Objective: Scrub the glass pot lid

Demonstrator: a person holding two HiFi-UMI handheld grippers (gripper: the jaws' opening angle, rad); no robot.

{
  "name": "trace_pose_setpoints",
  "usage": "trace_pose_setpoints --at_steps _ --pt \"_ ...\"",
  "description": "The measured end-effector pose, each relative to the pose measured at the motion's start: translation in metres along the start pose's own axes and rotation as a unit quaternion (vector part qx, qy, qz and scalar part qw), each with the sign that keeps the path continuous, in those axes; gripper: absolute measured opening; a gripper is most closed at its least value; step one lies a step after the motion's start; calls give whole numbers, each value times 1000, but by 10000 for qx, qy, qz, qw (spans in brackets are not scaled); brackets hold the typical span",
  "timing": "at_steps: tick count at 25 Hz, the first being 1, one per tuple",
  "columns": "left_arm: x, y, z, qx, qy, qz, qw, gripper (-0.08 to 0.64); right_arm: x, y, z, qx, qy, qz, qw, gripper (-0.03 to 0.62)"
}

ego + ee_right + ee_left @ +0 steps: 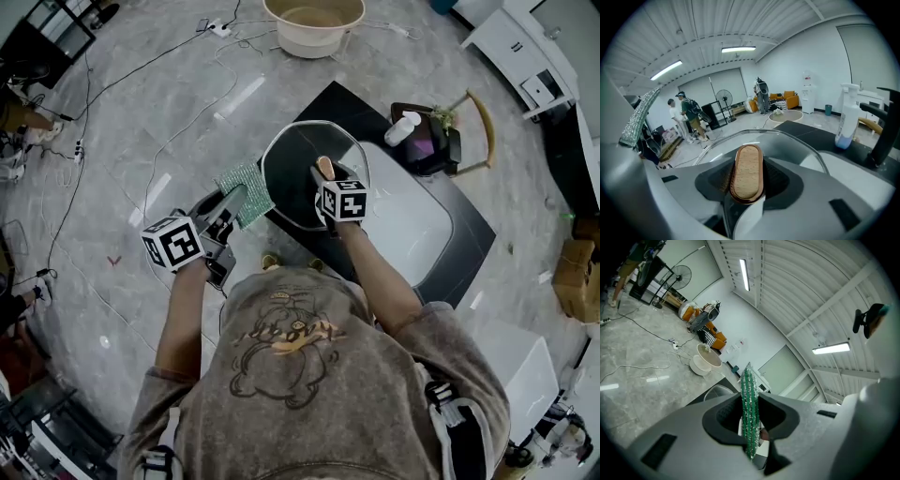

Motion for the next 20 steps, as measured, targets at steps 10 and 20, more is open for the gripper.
trace_pose_setpoints --at_steps 10,20 --pt "-15 -17 -7 -89 71 -127 9999 86 34 -11 -3 -357 -310 301 9984 183" --pt "-18 -26 -9 -181 58 -198 9996 86 46 -14 0 -422 -486 448 9969 183"
Point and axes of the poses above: the fingertips, and each gripper's own axes: x forward along the fingers, y to its right, z out of its underside, the point moved 8 cm from there along -x, backward along the fingers, and after that the axes turned 3 degrees about -z, right-handed, at the moved point
